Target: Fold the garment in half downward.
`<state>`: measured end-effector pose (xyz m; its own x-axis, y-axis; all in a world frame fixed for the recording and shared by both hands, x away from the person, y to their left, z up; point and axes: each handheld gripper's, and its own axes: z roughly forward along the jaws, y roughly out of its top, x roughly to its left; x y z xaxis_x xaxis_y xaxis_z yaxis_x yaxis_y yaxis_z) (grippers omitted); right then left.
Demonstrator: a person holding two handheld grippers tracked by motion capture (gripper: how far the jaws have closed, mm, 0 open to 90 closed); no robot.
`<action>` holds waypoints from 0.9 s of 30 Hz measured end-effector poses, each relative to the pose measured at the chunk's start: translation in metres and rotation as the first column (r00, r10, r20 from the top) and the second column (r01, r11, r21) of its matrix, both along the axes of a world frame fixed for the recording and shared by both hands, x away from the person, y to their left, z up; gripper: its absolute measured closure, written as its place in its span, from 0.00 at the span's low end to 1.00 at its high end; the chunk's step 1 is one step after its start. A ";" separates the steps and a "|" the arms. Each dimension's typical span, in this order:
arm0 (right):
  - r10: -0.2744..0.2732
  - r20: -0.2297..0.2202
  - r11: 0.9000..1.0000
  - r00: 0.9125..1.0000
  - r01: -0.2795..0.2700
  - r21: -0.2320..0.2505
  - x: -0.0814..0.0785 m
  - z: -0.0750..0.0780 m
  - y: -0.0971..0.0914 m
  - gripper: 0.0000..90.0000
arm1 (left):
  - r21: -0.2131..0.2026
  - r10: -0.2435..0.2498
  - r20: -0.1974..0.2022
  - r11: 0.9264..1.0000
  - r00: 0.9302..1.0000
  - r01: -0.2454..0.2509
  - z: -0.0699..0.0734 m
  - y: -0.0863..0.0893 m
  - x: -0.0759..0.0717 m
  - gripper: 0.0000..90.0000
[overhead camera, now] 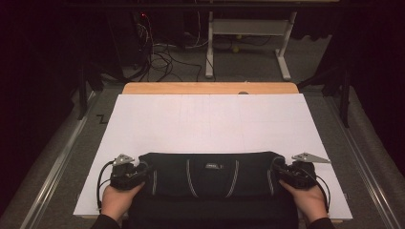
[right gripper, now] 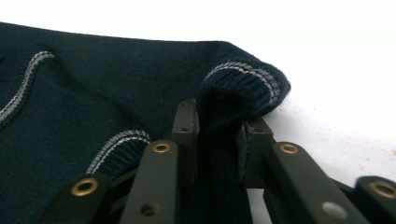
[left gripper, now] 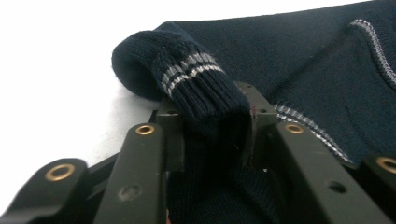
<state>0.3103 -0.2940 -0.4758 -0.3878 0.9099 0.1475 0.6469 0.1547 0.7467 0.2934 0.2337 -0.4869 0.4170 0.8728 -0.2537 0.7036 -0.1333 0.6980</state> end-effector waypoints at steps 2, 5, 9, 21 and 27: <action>0.008 0.006 1.000 1.000 -0.008 -0.005 0.000 0.000 0.000 0.85 | -0.001 -0.003 0.004 1.000 1.000 0.003 0.000 0.000 -0.001 0.77; 0.013 0.024 1.000 1.000 -0.013 -0.020 -0.002 0.000 0.002 0.87 | 0.002 -0.007 0.017 1.000 1.000 0.007 0.001 -0.001 -0.002 0.80; 0.013 0.049 0.999 0.999 -0.011 -0.038 -0.003 0.002 0.003 0.88 | -0.017 -0.018 0.034 1.000 0.999 0.019 0.001 0.001 -0.003 0.82; 0.014 0.124 0.998 0.992 -0.007 -0.059 -0.001 0.007 0.002 0.88 | 0.058 -0.033 0.128 0.998 0.991 0.026 0.013 -0.003 -0.001 0.84; 0.007 0.162 0.998 0.987 0.005 -0.070 0.005 0.012 0.003 0.89 | 0.053 -0.036 0.148 0.998 0.988 0.029 0.018 -0.002 0.011 0.84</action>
<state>0.3153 -0.2911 -0.4634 -0.4022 0.9153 0.0185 0.5185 0.2111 0.8286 0.3045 0.2320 -0.4690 0.4752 0.8682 -0.1426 0.5871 -0.1921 0.7864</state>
